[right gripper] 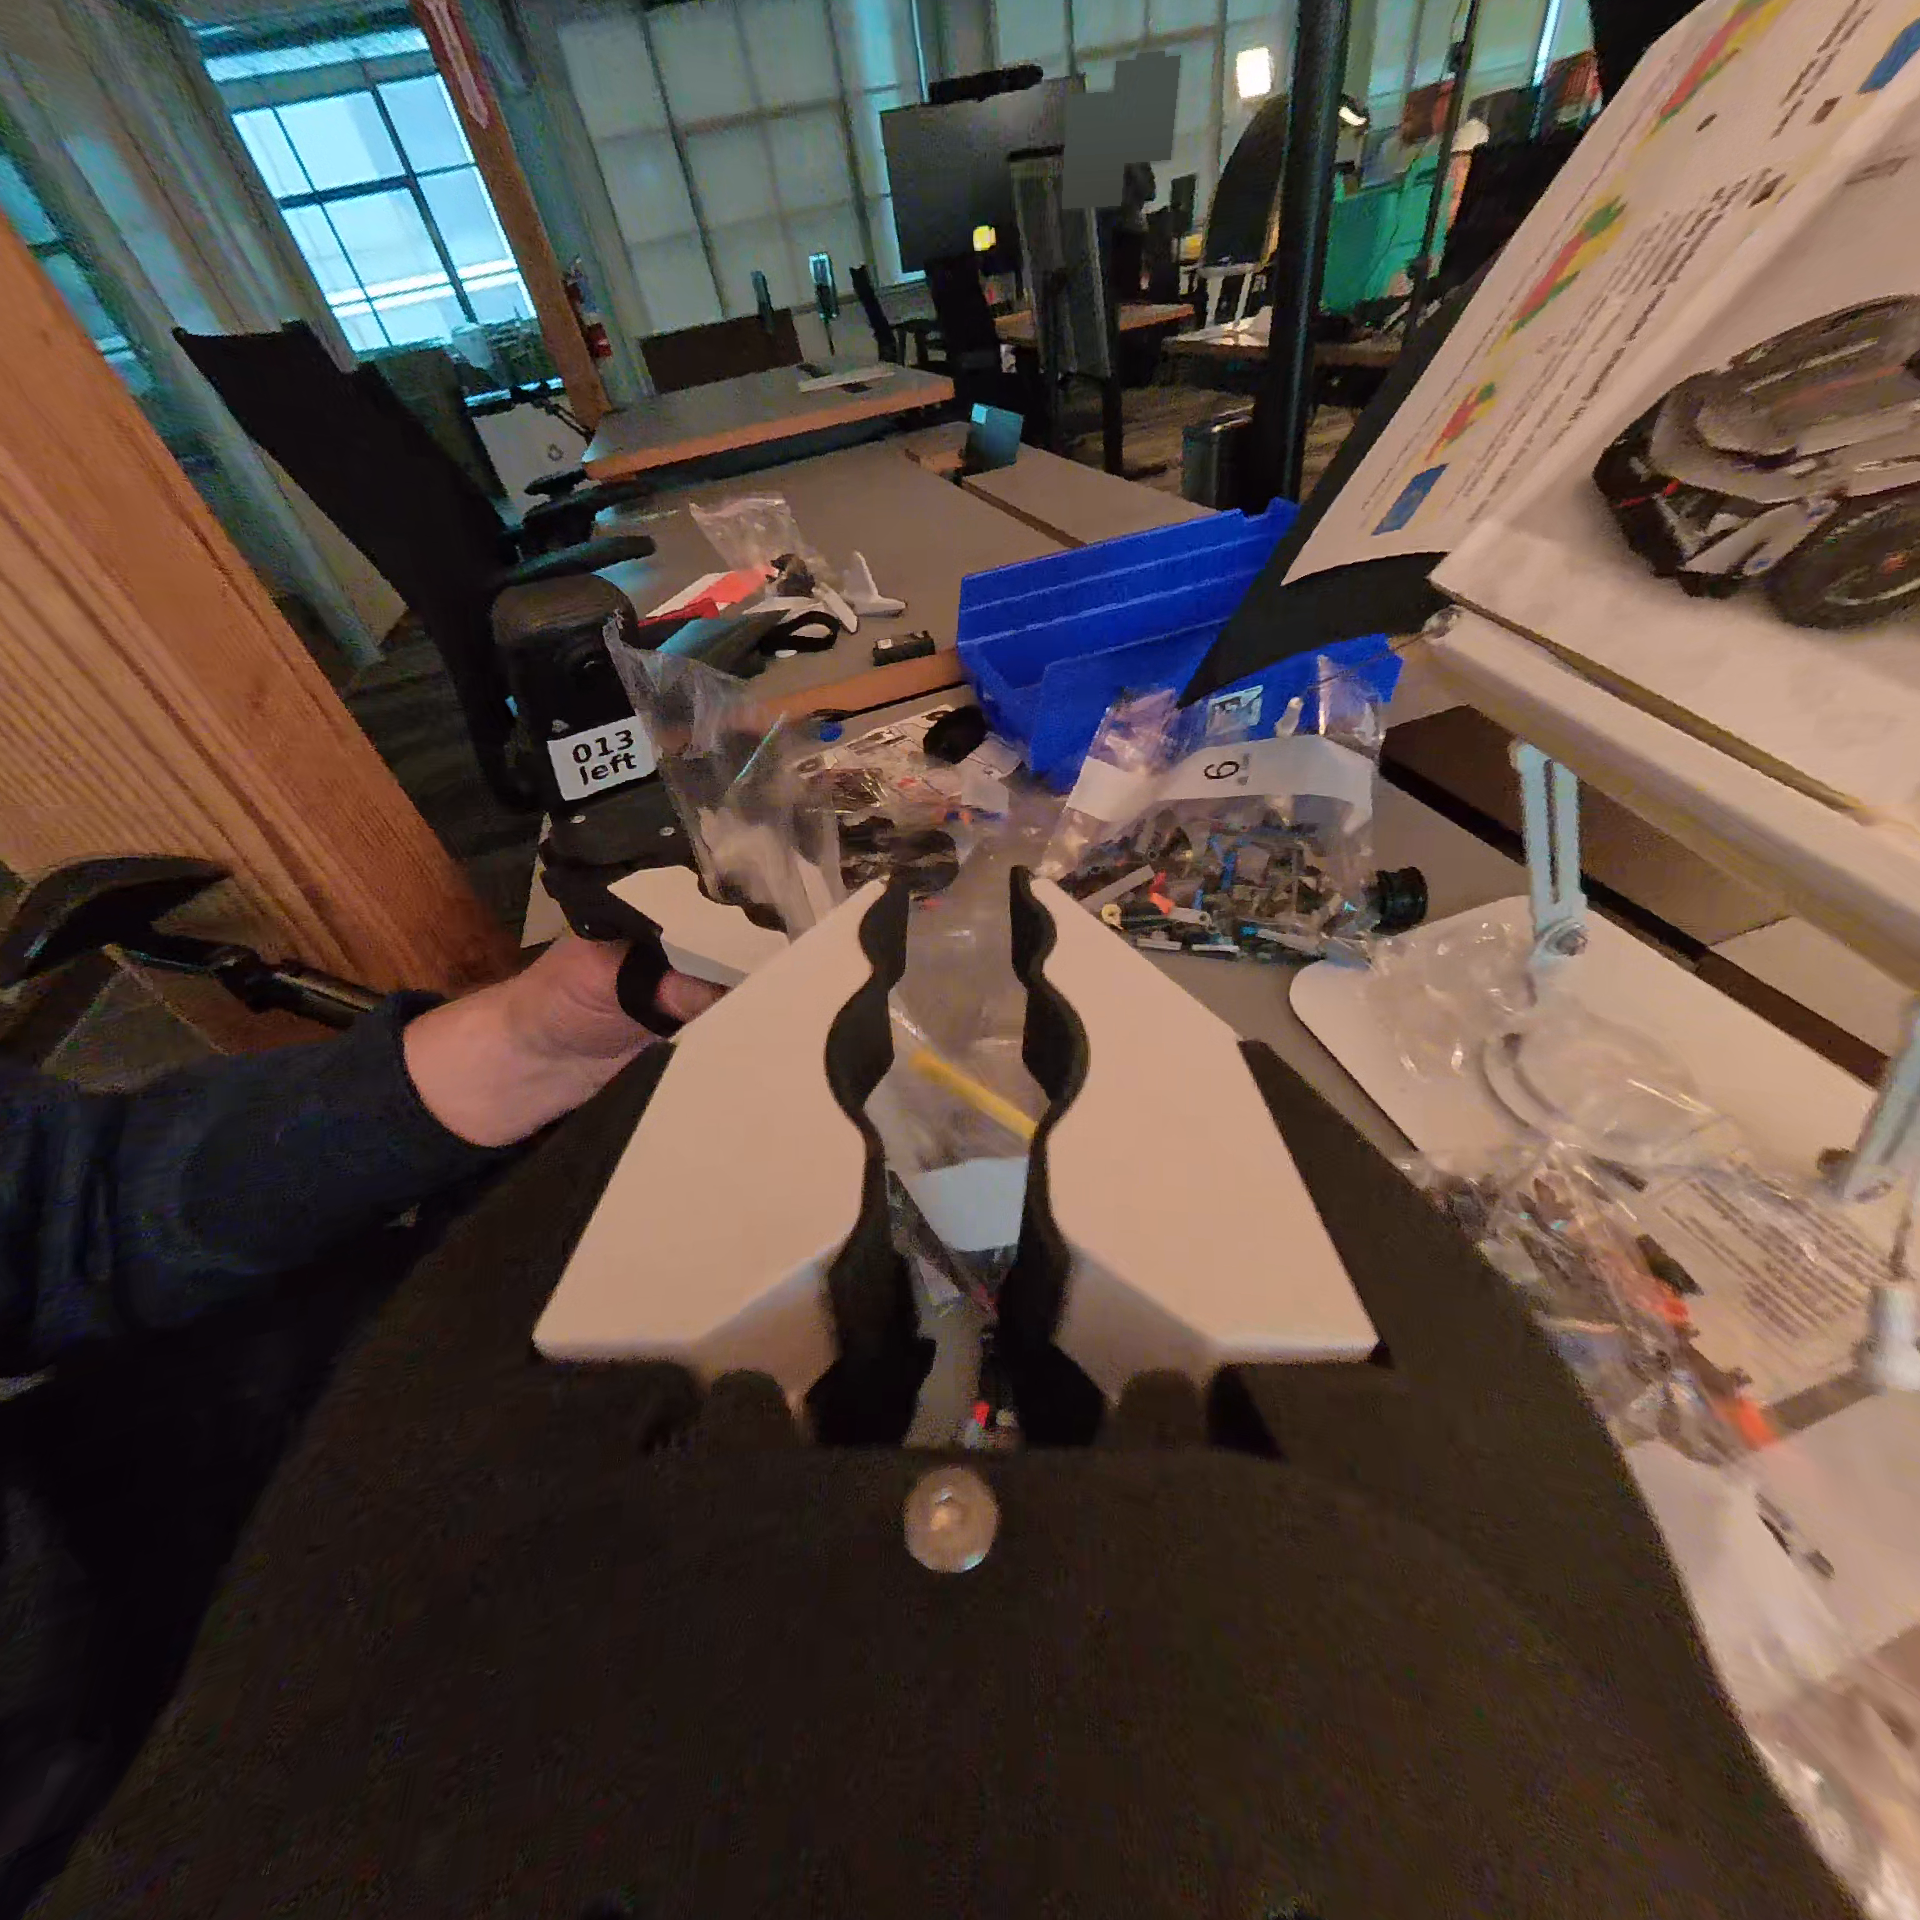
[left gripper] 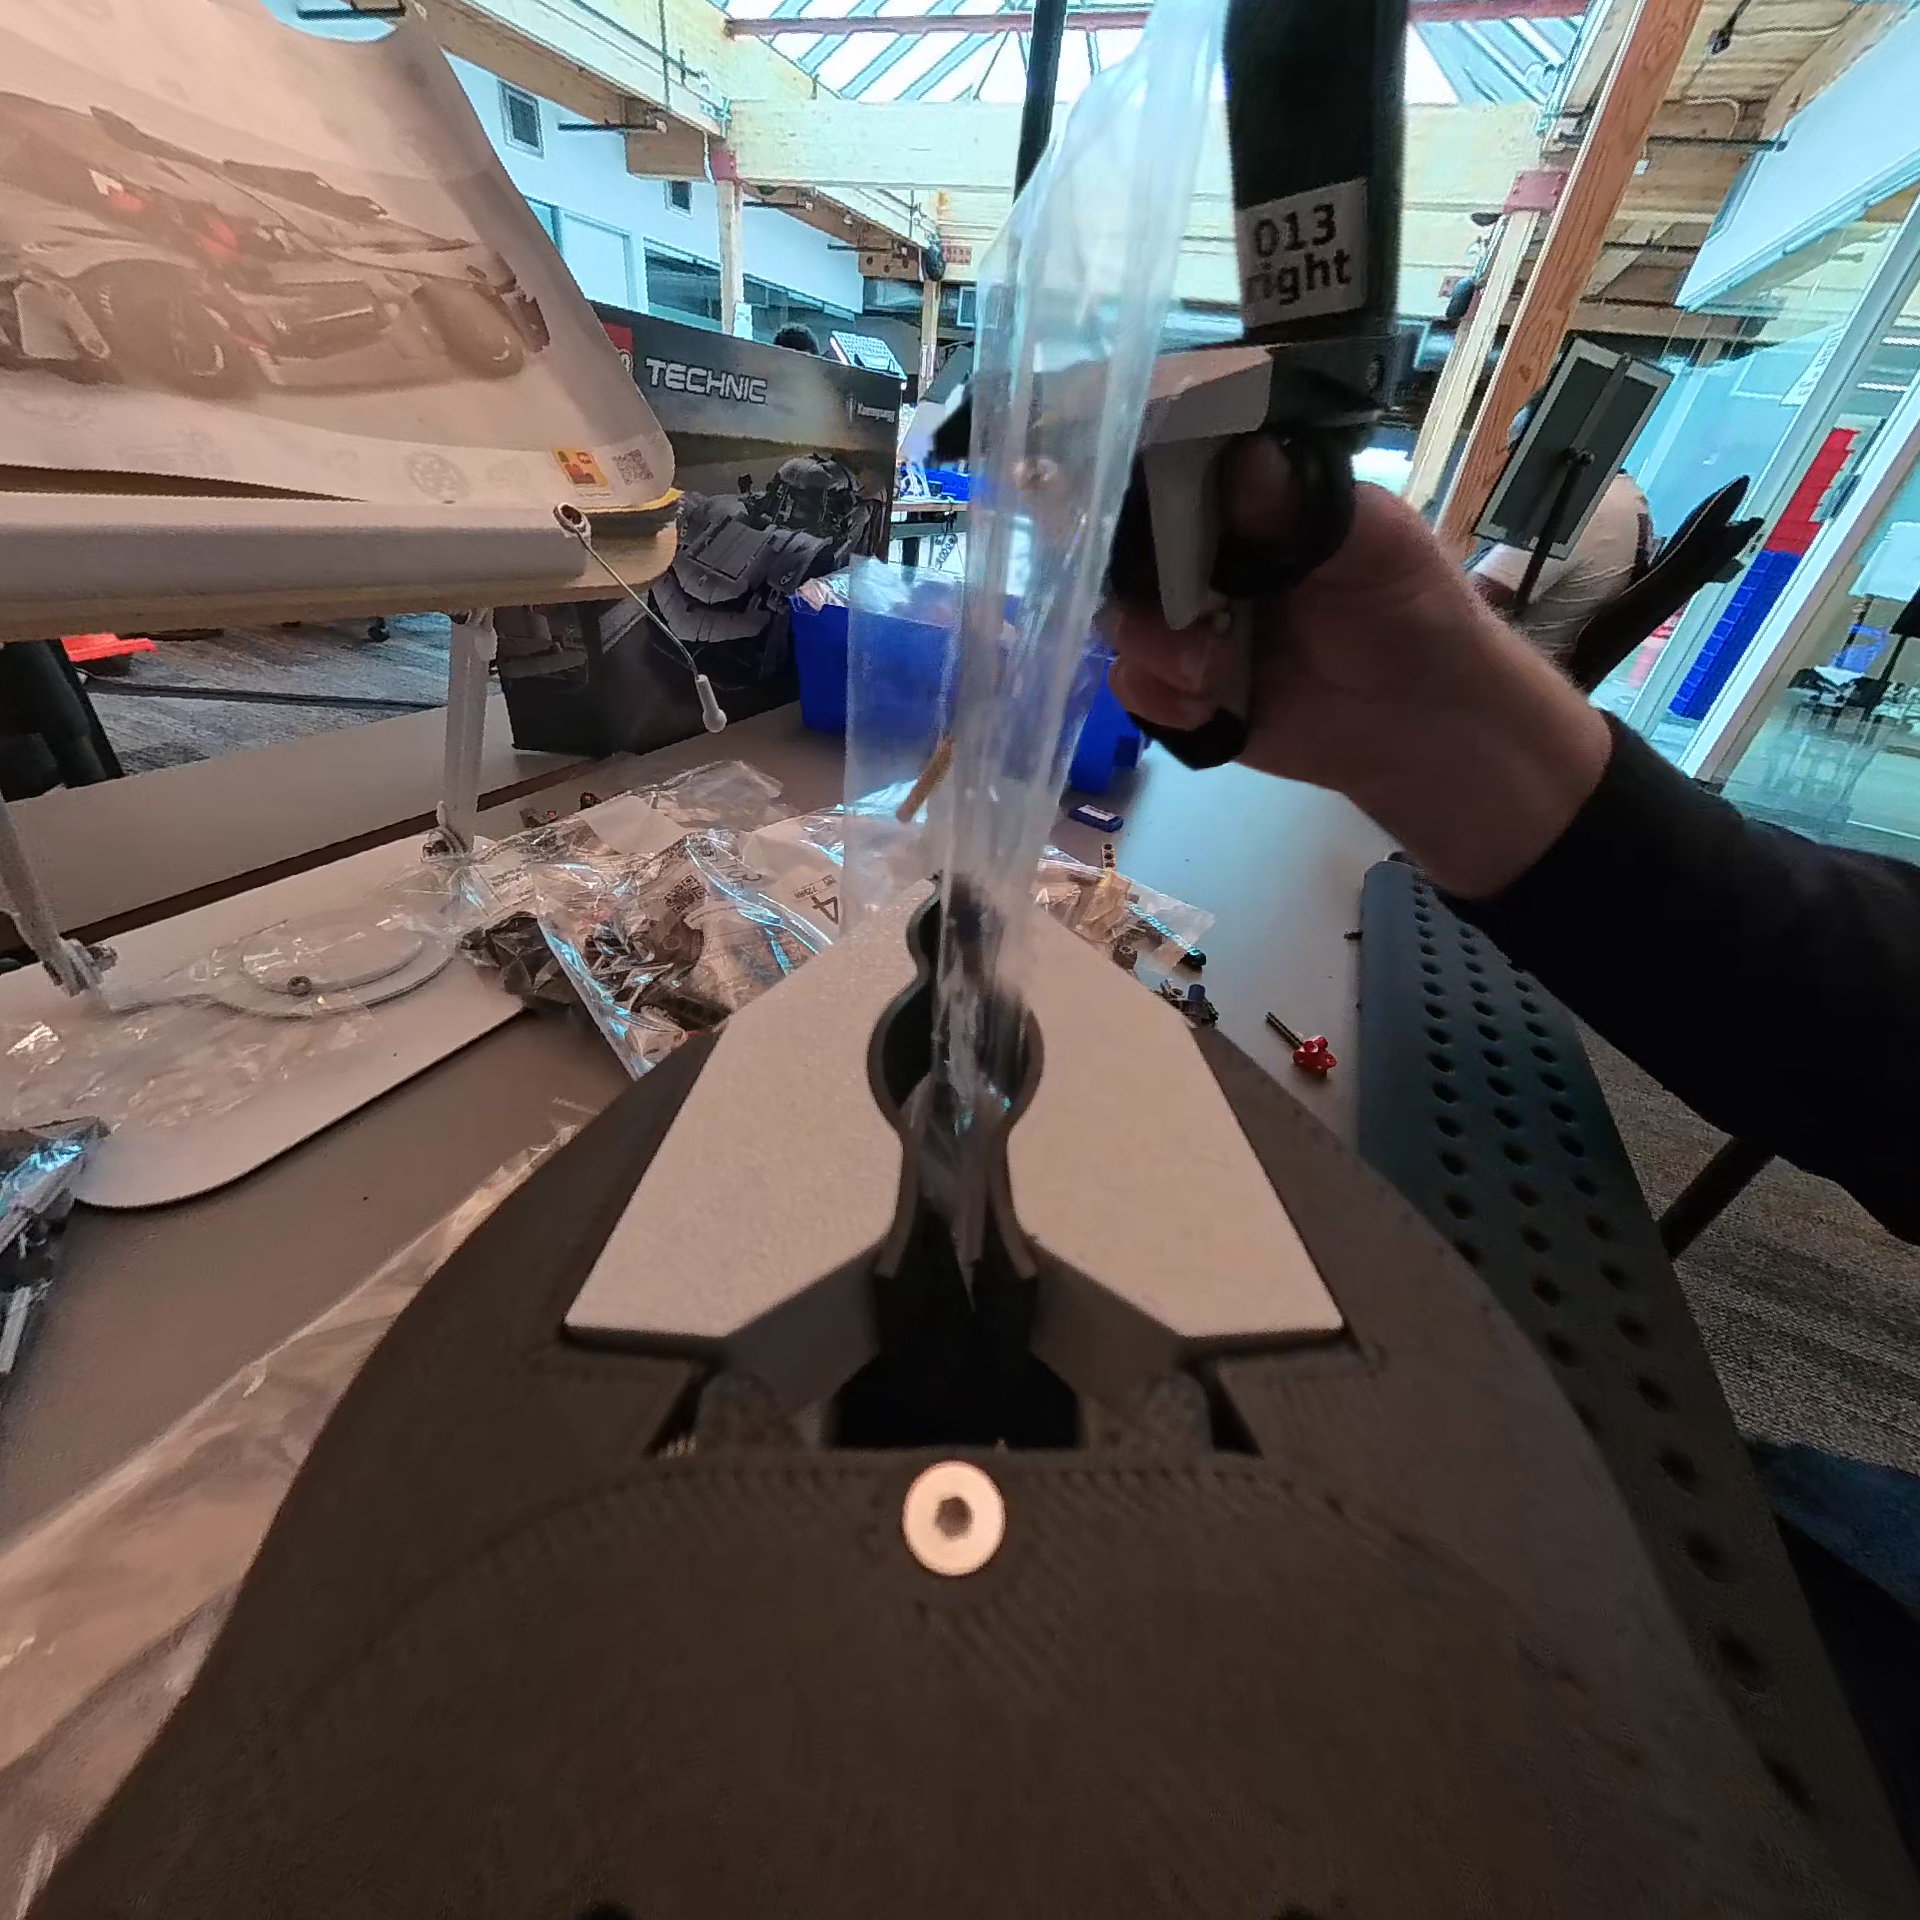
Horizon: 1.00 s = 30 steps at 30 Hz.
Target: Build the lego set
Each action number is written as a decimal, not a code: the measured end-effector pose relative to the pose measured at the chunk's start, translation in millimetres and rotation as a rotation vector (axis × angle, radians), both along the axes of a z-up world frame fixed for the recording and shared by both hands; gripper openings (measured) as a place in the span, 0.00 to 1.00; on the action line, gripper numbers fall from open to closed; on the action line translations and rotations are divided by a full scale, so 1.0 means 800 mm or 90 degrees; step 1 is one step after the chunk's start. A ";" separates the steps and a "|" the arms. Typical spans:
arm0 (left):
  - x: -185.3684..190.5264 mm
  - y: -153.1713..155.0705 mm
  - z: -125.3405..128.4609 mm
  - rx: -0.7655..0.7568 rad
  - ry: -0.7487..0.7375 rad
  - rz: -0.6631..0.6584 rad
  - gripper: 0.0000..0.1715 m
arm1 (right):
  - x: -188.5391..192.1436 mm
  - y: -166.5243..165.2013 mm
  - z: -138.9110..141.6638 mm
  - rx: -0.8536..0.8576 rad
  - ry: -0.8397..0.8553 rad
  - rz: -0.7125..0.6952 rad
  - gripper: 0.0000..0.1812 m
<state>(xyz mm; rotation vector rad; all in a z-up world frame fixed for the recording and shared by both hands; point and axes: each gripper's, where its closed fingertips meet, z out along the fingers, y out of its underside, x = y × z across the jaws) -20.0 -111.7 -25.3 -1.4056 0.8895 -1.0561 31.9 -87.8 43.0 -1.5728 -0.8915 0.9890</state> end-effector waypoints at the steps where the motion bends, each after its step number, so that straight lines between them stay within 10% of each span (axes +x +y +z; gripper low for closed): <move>1: 0.000 0.000 0.000 0.000 -0.001 0.001 0.00 | 0.012 -0.003 0.004 0.008 0.001 -0.013 0.09; 6: -0.001 0.000 0.001 0.000 -0.002 0.002 0.00 | 0.090 -0.025 -0.019 -0.011 -0.087 -0.079 0.10; 16: -0.001 0.002 0.001 -0.002 -0.003 0.007 0.00 | 0.193 -0.112 -0.205 -0.196 -0.396 -0.074 0.16; 25: -0.004 0.004 0.000 -0.006 -0.008 0.011 0.00 | 0.170 -0.104 -0.266 -0.195 -0.488 -0.052 0.04; 30: -0.003 0.003 0.001 -0.003 -0.005 0.008 0.00 | 0.160 -0.102 -0.238 -0.172 -0.432 -0.040 0.04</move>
